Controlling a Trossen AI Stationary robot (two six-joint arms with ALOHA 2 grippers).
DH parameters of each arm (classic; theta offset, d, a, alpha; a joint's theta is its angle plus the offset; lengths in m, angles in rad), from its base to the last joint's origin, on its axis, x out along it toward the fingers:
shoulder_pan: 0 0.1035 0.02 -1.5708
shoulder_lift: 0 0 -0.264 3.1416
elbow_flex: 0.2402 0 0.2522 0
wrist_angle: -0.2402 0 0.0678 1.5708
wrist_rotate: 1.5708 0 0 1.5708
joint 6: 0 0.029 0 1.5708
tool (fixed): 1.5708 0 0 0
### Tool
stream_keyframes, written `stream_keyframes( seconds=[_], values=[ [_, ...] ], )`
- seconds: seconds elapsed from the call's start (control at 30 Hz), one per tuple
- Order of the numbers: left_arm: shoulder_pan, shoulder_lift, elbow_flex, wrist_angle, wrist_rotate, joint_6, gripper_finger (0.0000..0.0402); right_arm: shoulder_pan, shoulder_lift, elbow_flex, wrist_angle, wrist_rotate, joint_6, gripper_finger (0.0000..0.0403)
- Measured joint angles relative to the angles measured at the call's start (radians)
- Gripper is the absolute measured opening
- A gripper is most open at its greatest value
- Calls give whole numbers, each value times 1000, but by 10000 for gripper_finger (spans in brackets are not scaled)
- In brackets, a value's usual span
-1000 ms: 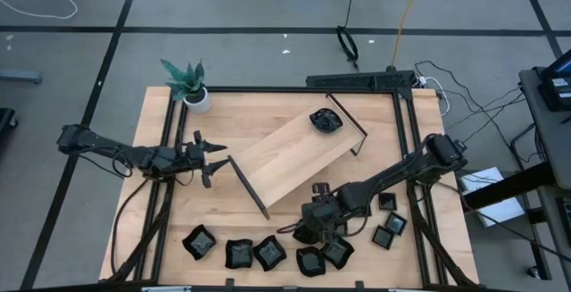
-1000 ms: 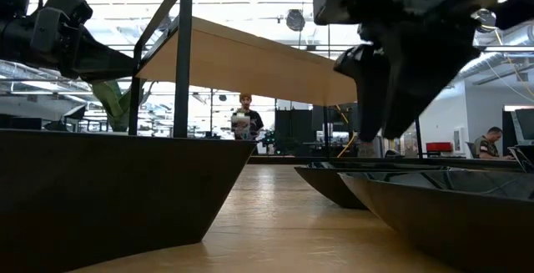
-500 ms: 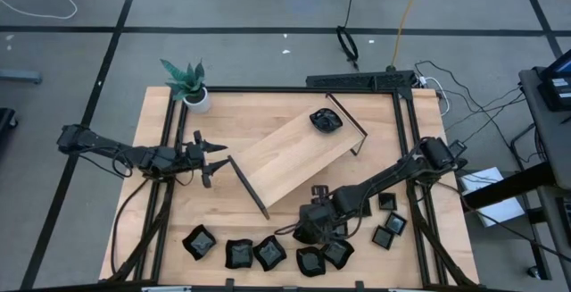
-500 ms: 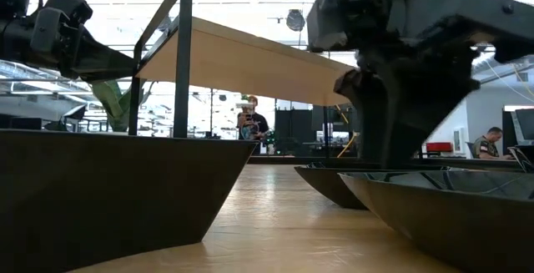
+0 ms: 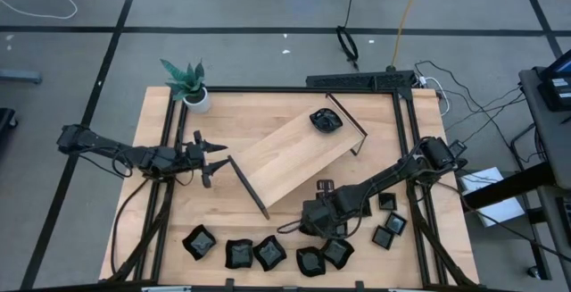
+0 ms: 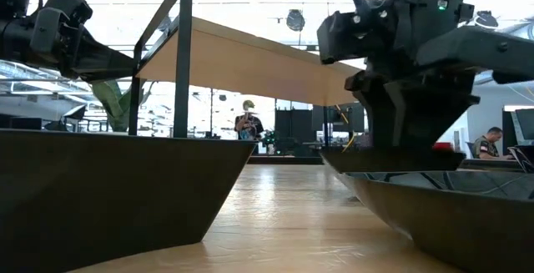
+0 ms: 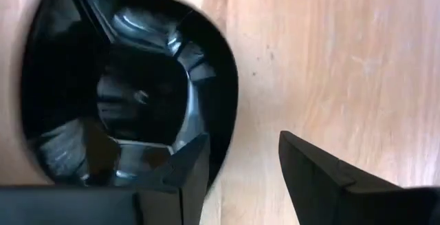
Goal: Pick & Place Mini shaped plates
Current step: Stack the leaf shaped plate on top of the other leaf shaped plates on the shelf
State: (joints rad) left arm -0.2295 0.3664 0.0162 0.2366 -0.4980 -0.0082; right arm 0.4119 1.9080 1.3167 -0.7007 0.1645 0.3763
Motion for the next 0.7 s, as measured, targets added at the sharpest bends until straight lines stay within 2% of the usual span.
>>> stream_keyframes(
  seconds=[0.7],
  values=[
    [0,0,0,0,0,0,209,0,0,0,57,7,-78,154]
  ],
)
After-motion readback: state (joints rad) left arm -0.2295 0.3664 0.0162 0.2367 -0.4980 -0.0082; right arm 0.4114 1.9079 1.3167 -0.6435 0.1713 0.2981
